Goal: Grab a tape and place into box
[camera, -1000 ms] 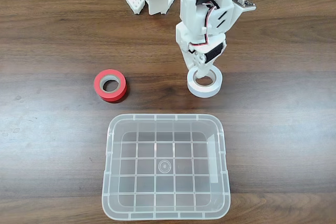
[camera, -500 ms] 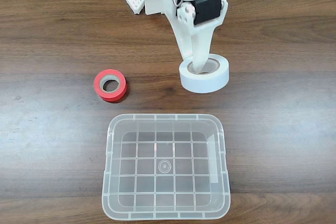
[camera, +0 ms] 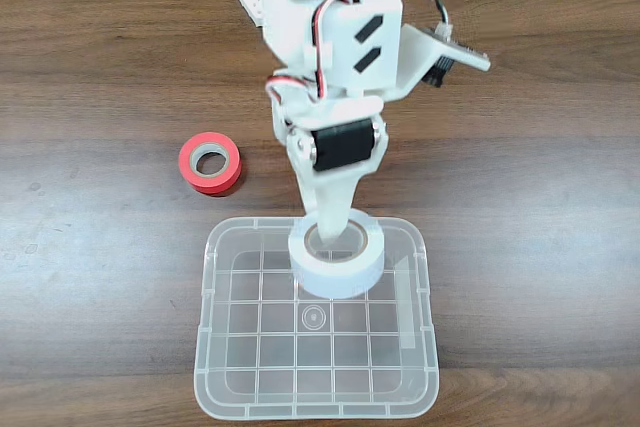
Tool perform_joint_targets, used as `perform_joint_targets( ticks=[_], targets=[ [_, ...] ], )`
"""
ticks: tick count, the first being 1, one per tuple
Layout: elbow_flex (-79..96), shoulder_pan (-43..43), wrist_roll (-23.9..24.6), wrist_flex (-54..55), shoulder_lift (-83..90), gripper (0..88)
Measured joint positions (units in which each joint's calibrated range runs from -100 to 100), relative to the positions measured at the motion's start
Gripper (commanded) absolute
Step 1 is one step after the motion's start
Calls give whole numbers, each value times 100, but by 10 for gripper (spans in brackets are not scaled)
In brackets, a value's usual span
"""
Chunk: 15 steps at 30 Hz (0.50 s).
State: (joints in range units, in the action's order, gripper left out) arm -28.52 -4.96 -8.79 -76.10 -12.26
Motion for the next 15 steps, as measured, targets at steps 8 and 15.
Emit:
perform_joint_targets(
  ticks=[8,15],
  targets=[
    [-1182,60,-26,0,-1733,63],
    [-1408,75,-10,0,-2419,136]
  ],
)
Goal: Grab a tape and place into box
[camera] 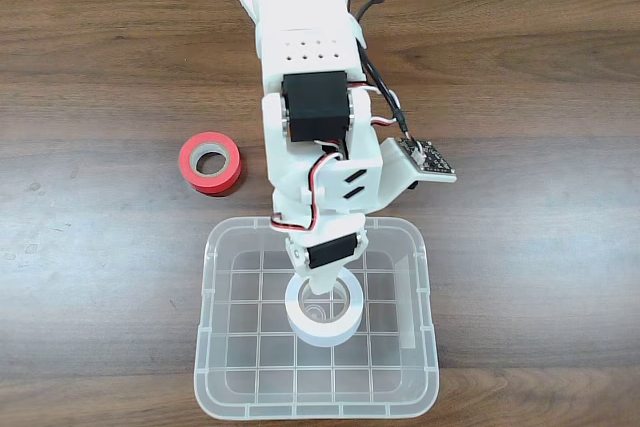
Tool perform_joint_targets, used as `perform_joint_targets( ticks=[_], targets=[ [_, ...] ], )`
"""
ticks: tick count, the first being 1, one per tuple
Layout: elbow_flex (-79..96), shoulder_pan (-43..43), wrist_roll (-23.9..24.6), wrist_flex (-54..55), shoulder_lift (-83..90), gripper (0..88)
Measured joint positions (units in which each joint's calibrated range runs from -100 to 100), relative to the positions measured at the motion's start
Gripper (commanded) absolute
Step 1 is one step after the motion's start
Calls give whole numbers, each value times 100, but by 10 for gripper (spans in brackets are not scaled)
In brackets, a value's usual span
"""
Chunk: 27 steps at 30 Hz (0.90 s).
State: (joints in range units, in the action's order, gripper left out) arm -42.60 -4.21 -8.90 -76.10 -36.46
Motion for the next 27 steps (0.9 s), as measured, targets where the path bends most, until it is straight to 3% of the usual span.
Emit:
perform_joint_targets(
  ticks=[27],
  targets=[
    [-9,0,16,-203,-84,131]
  ],
)
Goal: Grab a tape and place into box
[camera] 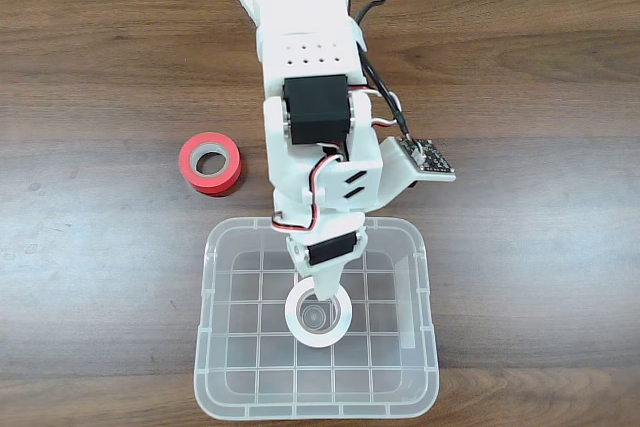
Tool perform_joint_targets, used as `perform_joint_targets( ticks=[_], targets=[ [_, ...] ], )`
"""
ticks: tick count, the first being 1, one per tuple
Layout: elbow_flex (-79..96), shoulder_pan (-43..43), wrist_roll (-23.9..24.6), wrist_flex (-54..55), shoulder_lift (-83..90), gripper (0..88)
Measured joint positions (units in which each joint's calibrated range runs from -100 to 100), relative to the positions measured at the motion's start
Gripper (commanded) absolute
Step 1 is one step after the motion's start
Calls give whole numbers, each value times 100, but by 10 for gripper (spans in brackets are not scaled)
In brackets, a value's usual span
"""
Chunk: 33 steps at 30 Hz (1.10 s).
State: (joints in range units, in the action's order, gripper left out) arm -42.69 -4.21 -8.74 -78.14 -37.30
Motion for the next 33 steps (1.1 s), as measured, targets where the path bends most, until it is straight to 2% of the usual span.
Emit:
perform_joint_targets(
  ticks=[6,18,23,33],
  targets=[
    [0,-8,130,-449,561,38],
    [0,-338,548,-1907,2654,13],
    [153,-563,657,-2093,3801,13],
    [3457,-714,678,-2110,6722,13]
  ],
)
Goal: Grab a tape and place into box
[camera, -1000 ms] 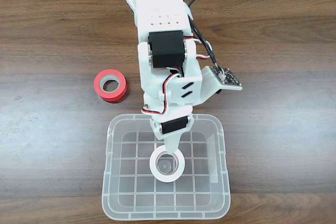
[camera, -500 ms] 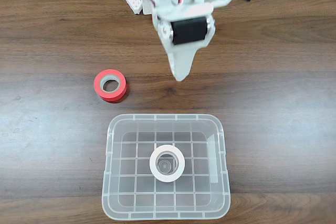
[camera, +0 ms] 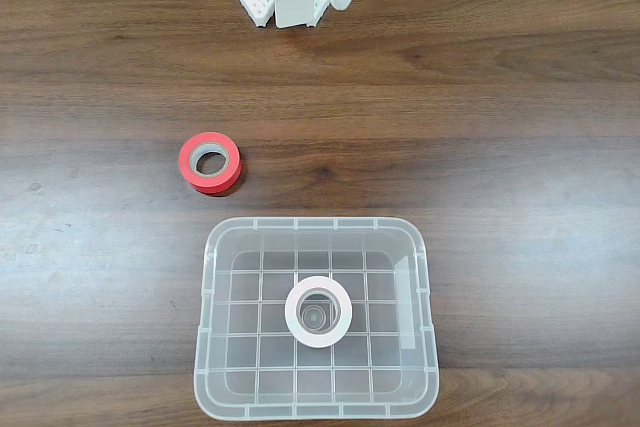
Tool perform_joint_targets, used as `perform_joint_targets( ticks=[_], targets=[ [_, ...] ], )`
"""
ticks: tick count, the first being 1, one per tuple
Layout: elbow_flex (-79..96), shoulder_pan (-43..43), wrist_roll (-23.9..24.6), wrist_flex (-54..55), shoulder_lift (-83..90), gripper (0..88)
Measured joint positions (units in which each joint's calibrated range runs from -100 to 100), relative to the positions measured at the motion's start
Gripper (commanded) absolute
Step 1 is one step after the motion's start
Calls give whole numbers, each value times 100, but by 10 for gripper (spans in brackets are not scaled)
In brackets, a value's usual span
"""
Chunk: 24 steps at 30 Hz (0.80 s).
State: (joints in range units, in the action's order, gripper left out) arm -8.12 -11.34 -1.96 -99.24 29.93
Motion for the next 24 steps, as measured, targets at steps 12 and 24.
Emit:
perform_joint_targets(
  ticks=[12,24],
  targets=[
    [5280,-15,-16,1856,3106,13],
    [9043,518,-16,3500,5048,13]
  ],
)
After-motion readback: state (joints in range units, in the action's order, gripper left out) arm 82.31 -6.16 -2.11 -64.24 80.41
